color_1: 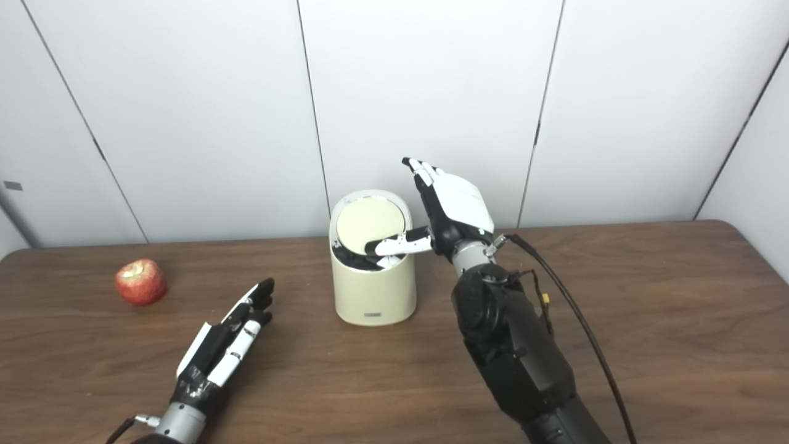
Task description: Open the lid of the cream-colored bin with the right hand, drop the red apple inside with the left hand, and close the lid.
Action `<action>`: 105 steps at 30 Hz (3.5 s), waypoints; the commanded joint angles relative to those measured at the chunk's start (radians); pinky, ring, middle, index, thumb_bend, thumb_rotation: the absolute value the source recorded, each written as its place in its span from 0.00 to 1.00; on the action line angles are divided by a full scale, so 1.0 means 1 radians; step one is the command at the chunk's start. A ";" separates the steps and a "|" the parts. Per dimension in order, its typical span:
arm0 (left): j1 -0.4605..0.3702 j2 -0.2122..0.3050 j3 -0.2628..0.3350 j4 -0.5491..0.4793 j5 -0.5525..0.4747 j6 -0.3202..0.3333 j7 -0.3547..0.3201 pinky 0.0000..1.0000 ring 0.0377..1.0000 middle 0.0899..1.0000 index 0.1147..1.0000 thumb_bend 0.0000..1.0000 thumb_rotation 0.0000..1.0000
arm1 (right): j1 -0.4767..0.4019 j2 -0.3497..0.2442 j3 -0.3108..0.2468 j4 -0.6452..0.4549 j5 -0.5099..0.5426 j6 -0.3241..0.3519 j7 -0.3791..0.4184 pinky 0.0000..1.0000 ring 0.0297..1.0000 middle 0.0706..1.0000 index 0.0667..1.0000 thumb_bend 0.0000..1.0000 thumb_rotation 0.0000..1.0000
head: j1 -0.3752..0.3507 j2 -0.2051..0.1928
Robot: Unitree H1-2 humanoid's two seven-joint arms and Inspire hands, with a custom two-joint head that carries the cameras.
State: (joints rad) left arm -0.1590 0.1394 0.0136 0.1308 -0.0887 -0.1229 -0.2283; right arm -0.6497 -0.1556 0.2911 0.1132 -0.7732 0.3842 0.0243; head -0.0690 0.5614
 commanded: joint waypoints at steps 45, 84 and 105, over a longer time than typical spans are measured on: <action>-0.009 0.003 -0.027 -0.032 0.014 -0.001 0.025 1.00 1.00 1.00 0.98 0.28 0.69 | -0.022 -0.019 -0.006 -0.009 0.053 0.015 0.004 0.93 0.96 0.94 0.94 1.00 0.85 | 0.002 -0.010; -0.014 -0.007 -0.006 -0.006 0.022 -0.033 0.054 0.93 0.96 0.95 0.93 0.25 0.68 | 0.394 0.008 -0.188 -0.177 0.268 -0.623 -0.336 0.65 0.75 0.77 0.73 0.26 0.57 | 0.003 -0.018; -0.012 -0.002 0.009 0.010 0.057 -0.108 0.089 0.89 0.94 0.92 0.90 0.22 0.61 | 0.567 0.058 -0.257 -0.109 0.264 -0.737 -0.409 0.62 0.71 0.72 0.70 0.27 0.45 | 0.012 -0.016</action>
State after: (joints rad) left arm -0.1570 0.1343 0.0173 0.1390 -0.0542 -0.1820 -0.1634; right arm -0.0898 -0.0990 0.0391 -0.0059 -0.5067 -0.3309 -0.3775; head -0.0568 0.5446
